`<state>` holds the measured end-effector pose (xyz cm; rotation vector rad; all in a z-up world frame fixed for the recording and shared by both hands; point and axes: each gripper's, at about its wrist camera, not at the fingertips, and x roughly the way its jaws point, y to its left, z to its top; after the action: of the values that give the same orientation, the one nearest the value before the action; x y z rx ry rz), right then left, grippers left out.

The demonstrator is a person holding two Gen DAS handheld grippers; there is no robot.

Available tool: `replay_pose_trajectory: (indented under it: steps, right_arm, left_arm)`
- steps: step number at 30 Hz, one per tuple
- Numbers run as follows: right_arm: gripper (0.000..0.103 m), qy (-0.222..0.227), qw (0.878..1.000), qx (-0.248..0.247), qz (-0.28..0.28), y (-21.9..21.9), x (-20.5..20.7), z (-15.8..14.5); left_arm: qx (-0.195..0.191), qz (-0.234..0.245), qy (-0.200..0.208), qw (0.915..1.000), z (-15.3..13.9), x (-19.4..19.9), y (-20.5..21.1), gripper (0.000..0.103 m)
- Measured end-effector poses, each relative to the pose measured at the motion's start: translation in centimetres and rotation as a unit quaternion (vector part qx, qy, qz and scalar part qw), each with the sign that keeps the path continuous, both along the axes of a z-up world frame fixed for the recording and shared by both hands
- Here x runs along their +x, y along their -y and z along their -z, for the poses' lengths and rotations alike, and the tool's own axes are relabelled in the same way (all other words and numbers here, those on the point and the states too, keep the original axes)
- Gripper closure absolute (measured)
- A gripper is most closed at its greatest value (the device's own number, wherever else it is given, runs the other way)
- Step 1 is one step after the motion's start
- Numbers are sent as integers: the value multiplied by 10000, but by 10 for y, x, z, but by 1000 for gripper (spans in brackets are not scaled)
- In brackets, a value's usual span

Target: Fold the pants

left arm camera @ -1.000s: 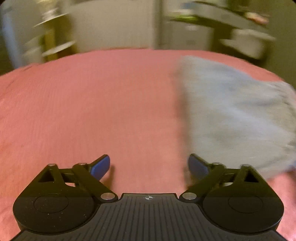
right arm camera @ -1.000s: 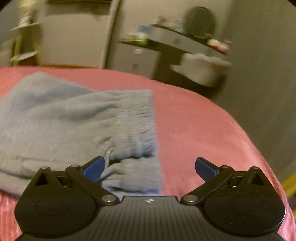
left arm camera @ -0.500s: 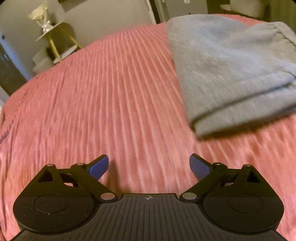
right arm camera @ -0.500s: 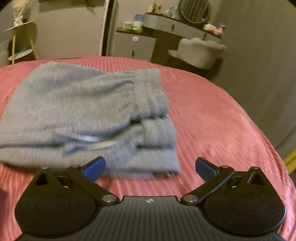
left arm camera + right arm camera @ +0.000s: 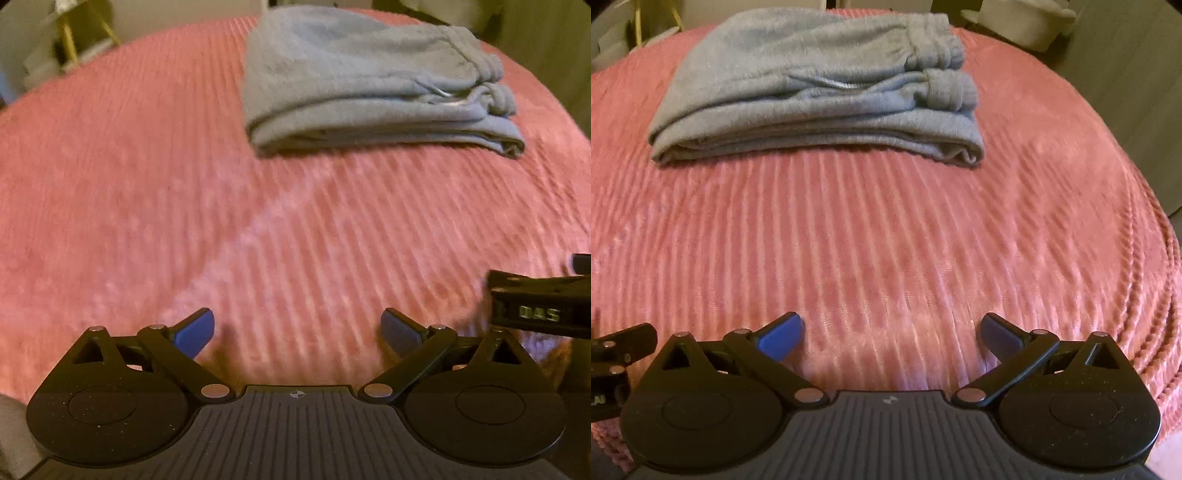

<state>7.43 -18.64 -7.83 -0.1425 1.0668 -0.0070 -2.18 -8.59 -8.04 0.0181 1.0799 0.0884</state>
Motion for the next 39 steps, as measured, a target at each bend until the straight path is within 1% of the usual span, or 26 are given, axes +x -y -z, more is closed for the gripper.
replay_pose_trajectory:
  steps: [2, 3, 4, 7, 8, 11, 13, 14, 15, 17, 20, 27, 32, 39]
  right_arm:
    - [0, -20, 10000, 48, 19, 0, -2, -8]
    - [0, -4, 10000, 87, 49, 0, -4, -15]
    - [0, 7, 9999, 124, 74, 0, -6, -21]
    - [0, -136, 9995, 296, 51, 1, -8, -33]
    - [0, -196, 9992, 359, 28, 2, -7, -36]
    - [0, -218, 9991, 348, 40, 1, -6, -43]
    - [0, -289, 9993, 235, 77, 0, -2, -46]
    - [0, -311, 9992, 214, 88, 1, 1, -47]
    - [0, -318, 9992, 230, 88, 1, 3, -49]
    - [0, -330, 9990, 291, 93, 1, 9, -52]
    - [0, -362, 9987, 354, 86, 1, 19, -54]
    - [0, -523, 9985, 154, -11, -9, 47, -51]
    - [0, -560, 9982, 196, 116, -9, 62, -53]
    - [0, -561, 9978, 269, 248, -1, 76, -60]
  left_arm:
    - [304, -147, 129, 9993, -17, 6, -7, 3]
    - [404, -210, 205, 9988, -27, 3, -16, 3]
    - [452, -256, 245, 9984, -30, 9, -19, 3]
    - [425, -264, 365, 9981, -45, 9, -23, 3]
    - [357, -200, 394, 9984, -48, 10, -23, 3]
    - [274, -139, 373, 9988, -57, 9, -22, 3]
    - [239, -135, 281, 9992, -60, 14, -22, 3]
    - [246, -141, 160, 9995, -59, 20, -20, 3]
    - [251, -130, 26, 9996, -58, 26, -19, 3]
    - [343, -115, -110, 9993, -54, 36, -15, 3]
    - [416, -99, -172, 9989, -51, 46, -12, 3]
    - [379, -200, -505, 9978, -49, 75, -9, 3]
    - [442, -173, -565, 9973, -52, 91, -5, 3]
    - [282, -118, -571, 9979, -61, 106, -3, 3]
